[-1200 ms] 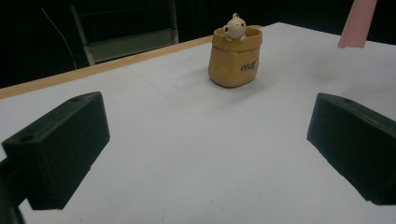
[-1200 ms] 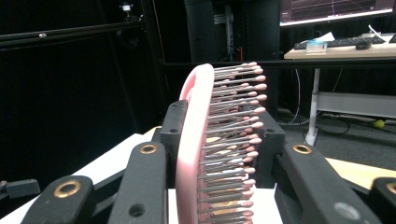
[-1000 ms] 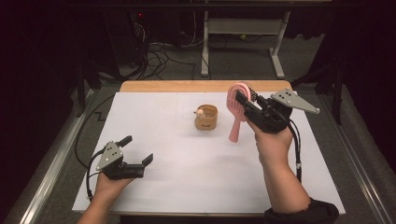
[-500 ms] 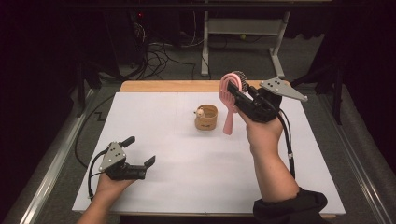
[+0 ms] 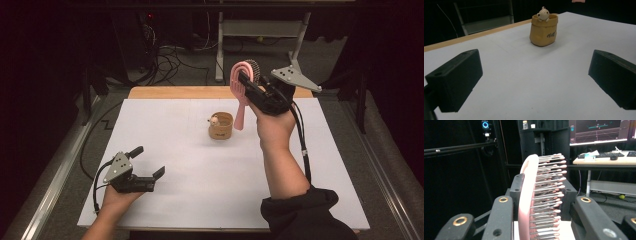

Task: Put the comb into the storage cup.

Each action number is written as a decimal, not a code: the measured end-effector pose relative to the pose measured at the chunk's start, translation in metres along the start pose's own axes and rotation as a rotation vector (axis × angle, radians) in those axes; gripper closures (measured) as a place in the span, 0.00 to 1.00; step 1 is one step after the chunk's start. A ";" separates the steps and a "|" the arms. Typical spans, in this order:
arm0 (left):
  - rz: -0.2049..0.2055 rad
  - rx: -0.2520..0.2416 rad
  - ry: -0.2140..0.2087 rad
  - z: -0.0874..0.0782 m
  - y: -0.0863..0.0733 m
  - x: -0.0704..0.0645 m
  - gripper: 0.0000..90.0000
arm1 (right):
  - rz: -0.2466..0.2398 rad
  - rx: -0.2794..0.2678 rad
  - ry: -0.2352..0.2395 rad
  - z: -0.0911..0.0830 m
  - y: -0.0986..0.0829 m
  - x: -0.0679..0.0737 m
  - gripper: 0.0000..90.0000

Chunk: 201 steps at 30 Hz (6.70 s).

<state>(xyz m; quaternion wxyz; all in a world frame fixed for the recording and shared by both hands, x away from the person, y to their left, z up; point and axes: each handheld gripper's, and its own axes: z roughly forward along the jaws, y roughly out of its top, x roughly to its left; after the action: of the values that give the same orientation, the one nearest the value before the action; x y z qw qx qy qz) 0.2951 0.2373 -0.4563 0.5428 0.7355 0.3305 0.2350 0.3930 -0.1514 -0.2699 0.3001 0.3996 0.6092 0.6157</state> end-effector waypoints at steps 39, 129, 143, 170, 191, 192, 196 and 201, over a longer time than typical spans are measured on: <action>-0.017 -0.022 0.015 -0.001 -0.001 0.005 0.00 | 0.034 -0.031 -0.014 0.074 -0.029 -0.006 0.73; -0.008 -0.010 0.014 -0.004 -0.002 0.005 0.00 | 0.033 0.140 -0.008 0.093 -0.088 -0.008 0.69; -0.007 -0.013 0.019 -0.004 -0.001 0.005 0.00 | 0.042 0.165 -0.053 0.080 -0.090 -0.026 0.65; -0.026 -0.017 0.025 -0.005 -0.002 0.008 0.00 | 0.093 0.198 -0.084 0.057 -0.101 -0.051 0.53; -0.025 -0.015 0.027 -0.005 -0.003 0.009 0.00 | 0.105 0.221 -0.091 0.049 -0.109 -0.061 0.46; -0.025 -0.014 0.028 -0.005 -0.003 0.009 0.00 | 0.105 0.222 -0.089 0.049 -0.109 -0.062 0.45; -0.026 -0.015 0.029 -0.005 -0.003 0.009 0.00 | 0.106 0.229 -0.089 0.048 -0.109 -0.062 0.44; -0.026 -0.013 0.029 -0.005 -0.003 0.009 0.00 | 0.096 0.230 -0.084 0.048 -0.109 -0.061 0.41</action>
<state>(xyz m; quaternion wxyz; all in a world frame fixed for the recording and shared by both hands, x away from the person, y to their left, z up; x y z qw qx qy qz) 0.2967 0.2478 -0.4576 0.5457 0.7241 0.3464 0.2407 0.4518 -0.1713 -0.3887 0.2477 0.4853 0.6431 0.5381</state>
